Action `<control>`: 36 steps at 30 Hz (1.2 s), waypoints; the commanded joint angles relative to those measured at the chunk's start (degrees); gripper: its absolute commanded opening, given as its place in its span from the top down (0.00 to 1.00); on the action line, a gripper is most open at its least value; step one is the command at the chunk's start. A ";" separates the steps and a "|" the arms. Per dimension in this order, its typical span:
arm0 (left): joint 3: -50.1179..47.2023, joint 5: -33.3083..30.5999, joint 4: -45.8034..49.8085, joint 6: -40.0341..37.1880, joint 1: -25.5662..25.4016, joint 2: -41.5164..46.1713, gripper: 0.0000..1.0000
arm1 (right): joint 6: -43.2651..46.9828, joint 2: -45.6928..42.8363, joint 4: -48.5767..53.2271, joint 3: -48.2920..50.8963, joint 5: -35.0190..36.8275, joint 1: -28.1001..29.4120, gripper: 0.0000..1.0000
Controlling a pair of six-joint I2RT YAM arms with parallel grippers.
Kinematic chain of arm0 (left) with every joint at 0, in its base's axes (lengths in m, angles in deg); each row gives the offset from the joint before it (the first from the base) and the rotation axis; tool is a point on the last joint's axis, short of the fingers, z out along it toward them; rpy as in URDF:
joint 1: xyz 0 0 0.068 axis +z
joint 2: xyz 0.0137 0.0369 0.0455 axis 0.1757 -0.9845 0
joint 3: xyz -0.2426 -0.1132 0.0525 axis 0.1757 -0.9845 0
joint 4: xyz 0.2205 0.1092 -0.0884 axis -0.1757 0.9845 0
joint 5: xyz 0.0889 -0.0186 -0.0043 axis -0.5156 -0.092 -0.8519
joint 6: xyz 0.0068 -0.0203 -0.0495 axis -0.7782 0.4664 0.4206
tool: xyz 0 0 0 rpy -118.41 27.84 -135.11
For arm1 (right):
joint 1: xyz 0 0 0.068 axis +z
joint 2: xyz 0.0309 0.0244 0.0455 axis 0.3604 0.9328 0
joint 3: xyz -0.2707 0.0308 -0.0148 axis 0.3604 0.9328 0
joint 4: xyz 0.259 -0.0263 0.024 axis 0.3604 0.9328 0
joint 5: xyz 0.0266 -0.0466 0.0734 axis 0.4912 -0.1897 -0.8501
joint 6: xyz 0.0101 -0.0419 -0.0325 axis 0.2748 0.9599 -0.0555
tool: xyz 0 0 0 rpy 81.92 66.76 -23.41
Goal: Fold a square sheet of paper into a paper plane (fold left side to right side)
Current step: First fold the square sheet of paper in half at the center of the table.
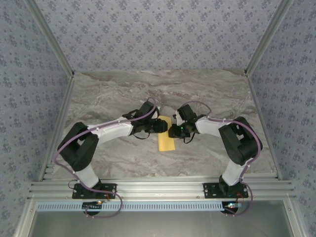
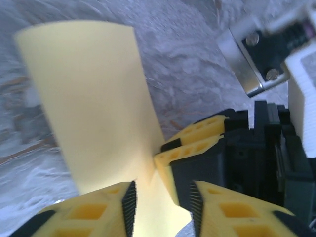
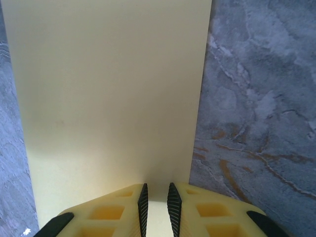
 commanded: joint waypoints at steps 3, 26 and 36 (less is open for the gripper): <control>0.30 5.37 -4.31 1.47 -0.24 -5.04 0.70 | 1.45 3.73 6.79 0.98 4.26 0.71 0.75; -6.64 -3.78 4.80 -3.30 5.29 -2.37 0.78 | 2.77 4.34 8.75 0.96 4.19 0.62 0.76; -6.75 3.33 -2.68 -3.63 3.57 3.48 0.79 | 2.17 3.86 7.53 0.90 2.24 0.74 0.75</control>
